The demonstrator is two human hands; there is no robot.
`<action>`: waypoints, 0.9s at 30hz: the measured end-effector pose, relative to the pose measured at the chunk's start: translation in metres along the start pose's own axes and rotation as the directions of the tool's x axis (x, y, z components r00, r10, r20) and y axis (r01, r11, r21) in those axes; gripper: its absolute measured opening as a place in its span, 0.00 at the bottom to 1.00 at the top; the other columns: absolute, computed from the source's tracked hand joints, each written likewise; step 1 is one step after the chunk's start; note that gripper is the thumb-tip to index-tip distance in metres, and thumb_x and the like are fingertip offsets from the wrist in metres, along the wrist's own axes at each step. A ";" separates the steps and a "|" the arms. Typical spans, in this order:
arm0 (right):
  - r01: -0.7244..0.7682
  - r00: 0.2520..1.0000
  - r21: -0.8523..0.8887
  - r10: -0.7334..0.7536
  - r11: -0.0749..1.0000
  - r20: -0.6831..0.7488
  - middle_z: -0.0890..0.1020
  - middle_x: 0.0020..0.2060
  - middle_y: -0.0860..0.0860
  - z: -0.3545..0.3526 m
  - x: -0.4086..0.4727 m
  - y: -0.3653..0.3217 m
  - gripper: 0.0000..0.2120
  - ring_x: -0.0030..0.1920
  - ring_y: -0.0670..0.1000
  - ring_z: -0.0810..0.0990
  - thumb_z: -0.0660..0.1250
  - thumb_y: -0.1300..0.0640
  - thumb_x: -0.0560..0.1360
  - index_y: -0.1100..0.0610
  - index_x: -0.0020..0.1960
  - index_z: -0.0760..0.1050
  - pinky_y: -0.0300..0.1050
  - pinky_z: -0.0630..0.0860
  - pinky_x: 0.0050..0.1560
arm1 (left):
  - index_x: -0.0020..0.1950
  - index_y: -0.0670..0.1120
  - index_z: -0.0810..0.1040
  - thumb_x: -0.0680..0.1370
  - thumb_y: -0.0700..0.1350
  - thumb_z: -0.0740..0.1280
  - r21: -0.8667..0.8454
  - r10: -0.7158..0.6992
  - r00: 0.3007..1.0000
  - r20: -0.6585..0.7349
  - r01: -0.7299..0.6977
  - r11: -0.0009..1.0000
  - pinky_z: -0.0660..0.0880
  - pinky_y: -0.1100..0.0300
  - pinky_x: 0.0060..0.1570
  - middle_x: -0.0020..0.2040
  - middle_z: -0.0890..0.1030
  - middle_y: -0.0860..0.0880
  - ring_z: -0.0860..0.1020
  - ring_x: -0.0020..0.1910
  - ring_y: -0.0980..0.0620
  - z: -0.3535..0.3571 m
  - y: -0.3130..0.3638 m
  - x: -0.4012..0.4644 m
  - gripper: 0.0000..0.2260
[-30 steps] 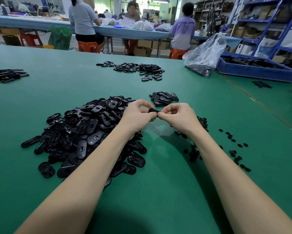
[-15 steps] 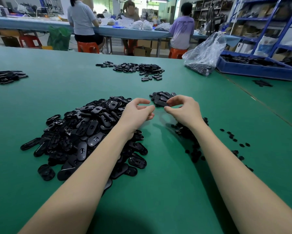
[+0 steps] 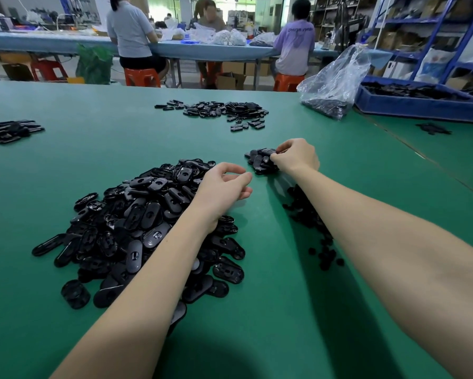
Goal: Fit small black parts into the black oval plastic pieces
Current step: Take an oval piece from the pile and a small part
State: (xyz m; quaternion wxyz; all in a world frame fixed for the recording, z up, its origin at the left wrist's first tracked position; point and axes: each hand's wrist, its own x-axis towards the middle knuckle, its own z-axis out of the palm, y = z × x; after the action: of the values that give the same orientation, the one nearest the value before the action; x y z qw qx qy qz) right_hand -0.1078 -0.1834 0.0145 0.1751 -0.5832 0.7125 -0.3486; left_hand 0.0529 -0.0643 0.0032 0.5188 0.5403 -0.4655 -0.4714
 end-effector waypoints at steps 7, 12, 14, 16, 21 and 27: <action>0.090 0.995 0.059 -0.088 0.994 -0.042 0.83 0.47 0.42 -0.007 -0.017 0.005 0.11 0.52 0.49 0.81 0.71 0.49 0.74 0.47 0.55 0.81 0.41 0.70 0.45 | 0.52 0.44 0.79 0.80 0.40 0.68 -0.013 0.000 1.000 0.008 0.000 1.000 0.82 0.57 0.55 0.46 0.82 0.46 0.84 0.41 0.51 0.000 0.008 -0.005 0.02; 0.184 0.978 0.137 -0.195 0.973 0.072 0.83 0.36 0.39 -0.032 -0.051 0.012 0.02 0.42 0.42 0.82 0.71 0.50 0.72 0.47 0.43 0.82 0.37 0.72 0.37 | 0.52 0.42 0.78 0.81 0.39 0.66 0.064 0.031 0.998 0.056 -0.034 0.997 0.82 0.62 0.47 0.48 0.82 0.43 0.83 0.39 0.52 -0.002 0.013 -0.009 0.02; 0.213 0.955 0.129 -0.234 0.969 0.182 0.84 0.34 0.39 -0.038 -0.068 0.019 0.03 0.38 0.37 0.81 0.72 0.49 0.72 0.45 0.40 0.83 0.34 0.72 0.35 | 0.54 0.41 0.79 0.81 0.40 0.66 0.149 0.047 0.990 0.131 -0.066 0.987 0.82 0.61 0.45 0.48 0.83 0.43 0.82 0.39 0.52 -0.006 0.016 -0.011 0.04; 0.239 0.924 0.108 -0.260 0.965 0.279 0.84 0.35 0.37 -0.040 -0.083 0.025 0.03 0.36 0.37 0.80 0.72 0.48 0.72 0.44 0.41 0.84 0.33 0.74 0.35 | 0.54 0.43 0.80 0.82 0.42 0.66 0.294 0.060 0.972 0.226 -0.127 0.947 0.80 0.61 0.42 0.48 0.85 0.46 0.83 0.40 0.53 -0.014 0.021 -0.014 0.05; 0.293 0.858 0.057 -0.288 0.954 0.425 0.86 0.41 0.41 -0.047 -0.097 0.026 0.03 0.40 0.41 0.81 0.71 0.48 0.74 0.45 0.44 0.84 0.42 0.78 0.43 | 0.49 0.54 0.82 0.78 0.44 0.68 0.741 0.096 0.937 0.336 -0.326 0.587 0.74 0.68 0.43 0.41 0.83 0.56 0.82 0.41 0.57 -0.025 0.036 -0.023 0.05; 0.336 0.868 -0.056 -0.286 0.940 0.407 0.86 0.39 0.39 -0.053 -0.093 0.027 0.05 0.46 0.43 0.83 0.69 0.47 0.74 0.43 0.42 0.83 0.48 0.81 0.54 | 0.52 0.54 0.84 0.77 0.43 0.68 0.874 -0.027 0.948 0.318 -0.282 0.396 0.69 0.66 0.47 0.43 0.81 0.58 0.79 0.46 0.55 -0.025 0.043 -0.028 0.08</action>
State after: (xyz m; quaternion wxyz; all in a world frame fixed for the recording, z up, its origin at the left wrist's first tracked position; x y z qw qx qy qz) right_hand -0.1377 -0.0771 0.0183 0.2187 -0.7582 0.5798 -0.2029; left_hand 0.0736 -0.0347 0.0476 0.1032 0.6241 -0.7553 -0.1714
